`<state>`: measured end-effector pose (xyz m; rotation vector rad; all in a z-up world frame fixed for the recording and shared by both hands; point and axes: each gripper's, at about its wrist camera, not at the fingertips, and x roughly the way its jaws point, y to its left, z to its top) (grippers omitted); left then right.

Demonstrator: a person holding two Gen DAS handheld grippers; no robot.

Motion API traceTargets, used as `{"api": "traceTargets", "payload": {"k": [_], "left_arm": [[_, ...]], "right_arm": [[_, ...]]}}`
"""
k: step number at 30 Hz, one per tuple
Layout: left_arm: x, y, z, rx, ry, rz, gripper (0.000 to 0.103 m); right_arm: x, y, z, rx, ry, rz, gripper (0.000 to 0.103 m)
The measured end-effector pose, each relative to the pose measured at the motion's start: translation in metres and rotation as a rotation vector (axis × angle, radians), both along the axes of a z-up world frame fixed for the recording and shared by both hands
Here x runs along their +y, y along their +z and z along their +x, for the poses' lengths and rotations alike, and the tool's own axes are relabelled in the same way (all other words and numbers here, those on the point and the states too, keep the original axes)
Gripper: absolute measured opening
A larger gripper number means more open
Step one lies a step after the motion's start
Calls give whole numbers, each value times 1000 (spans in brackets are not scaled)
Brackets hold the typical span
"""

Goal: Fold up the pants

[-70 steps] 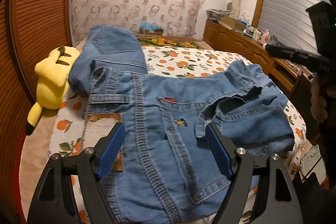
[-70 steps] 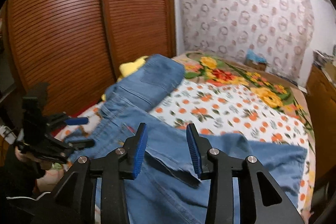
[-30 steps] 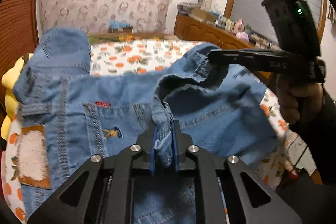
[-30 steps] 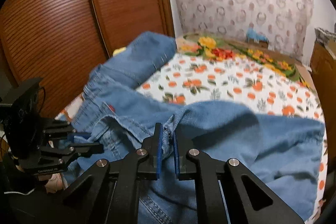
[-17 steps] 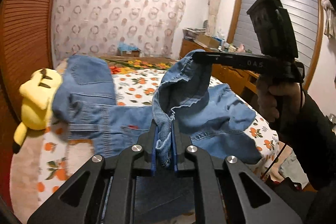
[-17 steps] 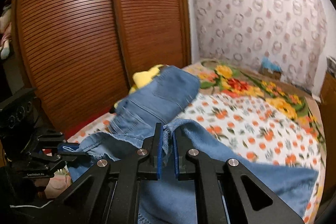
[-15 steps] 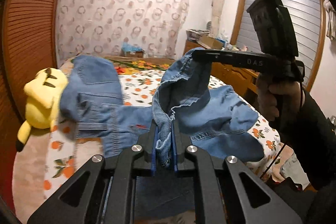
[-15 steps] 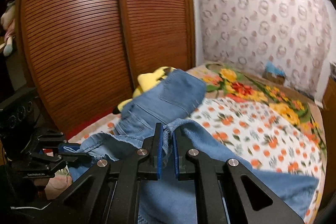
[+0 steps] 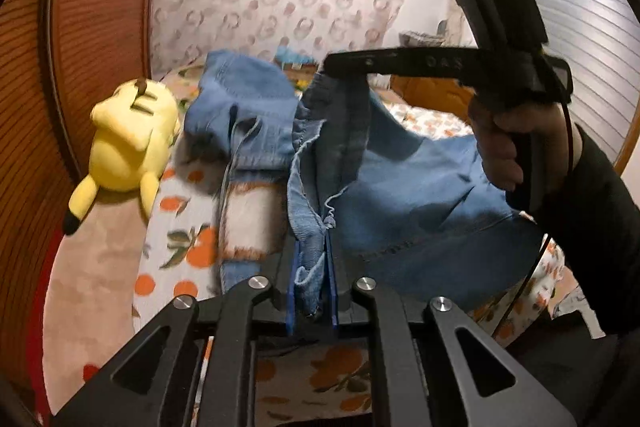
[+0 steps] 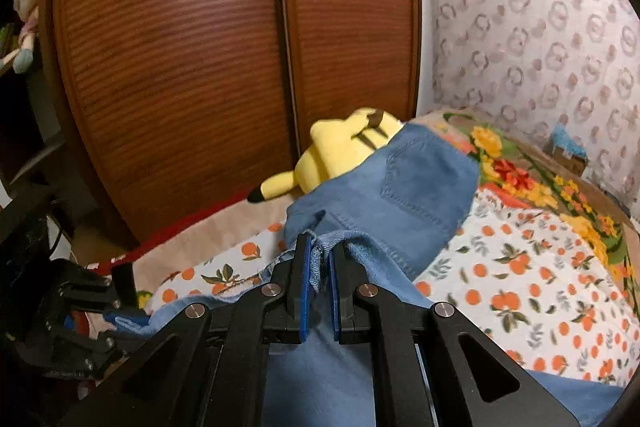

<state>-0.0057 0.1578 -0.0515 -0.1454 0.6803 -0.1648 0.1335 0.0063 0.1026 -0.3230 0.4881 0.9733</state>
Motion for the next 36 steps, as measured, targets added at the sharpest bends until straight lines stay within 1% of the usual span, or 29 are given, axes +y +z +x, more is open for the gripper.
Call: {"api": "traceTargets", "payload": {"k": [2, 3, 4, 5, 6, 7, 8, 9, 12, 17, 20, 23, 25, 29, 30, 31, 32, 33, 34, 35, 36], "left_arm": [[2, -7, 4, 28, 15, 2, 16], [2, -9, 5, 37, 18, 3, 20], [2, -10, 5, 41, 21, 6, 28], [2, -11, 5, 41, 24, 8, 32], [4, -11, 5, 37, 26, 8, 38], [4, -10, 5, 32, 26, 7, 41], [5, -9, 5, 27, 28, 5, 42], [5, -7, 5, 20, 32, 5, 42], [3, -2, 4, -3, 36, 9, 42], [-10, -1, 11, -24, -2, 27, 42], [-16, -8, 20, 0, -5, 50, 42], [-18, -19, 29, 42, 31, 95, 42], [-16, -27, 34, 74, 34, 86, 42], [-18, -31, 34, 73, 21, 89, 42], [-19, -30, 33, 69, 17, 88, 36], [-19, -30, 33, 66, 15, 89, 27], [-19, -29, 33, 64, 19, 90, 24], [-18, -28, 33, 60, 20, 90, 16], [-19, -27, 33, 55, 17, 87, 11], [-18, -25, 31, 45, 15, 82, 8], [-18, -24, 30, 37, 12, 79, 7]], "right_arm": [[10, -8, 8, 21, -15, -33, 8], [13, -11, 10, 24, -20, -47, 11], [15, -13, 12, 28, -19, -58, 14], [16, -12, 12, 30, -22, -61, 24], [15, -11, 12, 30, -27, -60, 37], [11, -10, 11, 27, -34, -54, 43], [8, -7, 9, 20, -41, -43, 50], [4, -5, 8, 14, -48, -33, 51], [-10, -2, -3, -3, -74, -24, 55], [-47, -7, -21, -7, -129, -20, 56], [-72, -15, -36, 2, -169, -35, 56], [-90, -30, -46, 20, -215, -56, 56], [-102, -41, -56, 39, -240, -64, 56], [-122, -57, -79, 77, -266, -69, 56], [-126, -61, -84, 87, -269, -68, 56], [-130, -62, -89, 99, -271, -66, 56], [-136, -64, -93, 111, -273, -66, 56], [-139, -67, -96, 120, -277, -67, 56], [-141, -69, -101, 127, -280, -65, 56], [-149, -63, -104, 132, -278, -60, 56], [-150, -62, -107, 134, -277, -57, 56]]}}
